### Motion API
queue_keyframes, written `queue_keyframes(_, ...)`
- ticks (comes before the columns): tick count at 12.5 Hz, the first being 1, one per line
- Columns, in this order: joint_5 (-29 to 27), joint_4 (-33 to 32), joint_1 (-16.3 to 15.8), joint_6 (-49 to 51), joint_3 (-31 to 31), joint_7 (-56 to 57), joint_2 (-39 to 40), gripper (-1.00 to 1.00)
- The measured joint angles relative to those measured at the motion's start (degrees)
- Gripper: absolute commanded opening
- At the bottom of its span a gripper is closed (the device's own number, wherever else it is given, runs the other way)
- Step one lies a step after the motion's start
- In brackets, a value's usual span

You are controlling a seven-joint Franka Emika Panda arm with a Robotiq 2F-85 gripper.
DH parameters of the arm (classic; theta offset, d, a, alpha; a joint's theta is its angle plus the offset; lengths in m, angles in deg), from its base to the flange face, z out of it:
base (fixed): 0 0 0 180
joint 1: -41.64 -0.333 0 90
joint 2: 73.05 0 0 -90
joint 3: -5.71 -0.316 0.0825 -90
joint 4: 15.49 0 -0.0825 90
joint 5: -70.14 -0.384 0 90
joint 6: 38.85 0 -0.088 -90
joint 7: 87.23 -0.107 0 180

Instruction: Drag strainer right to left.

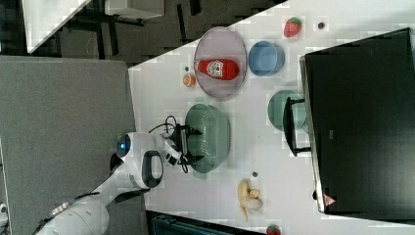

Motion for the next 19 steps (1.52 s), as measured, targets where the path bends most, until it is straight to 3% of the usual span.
queue_keyframes(13,-0.67,15.11,-13.23,2.13,0.03,-14.66,8.85,1.00)
queue_keyframes(19,-1.79,18.63,-16.87,1.79,0.29,-17.40,12.74,1.00)
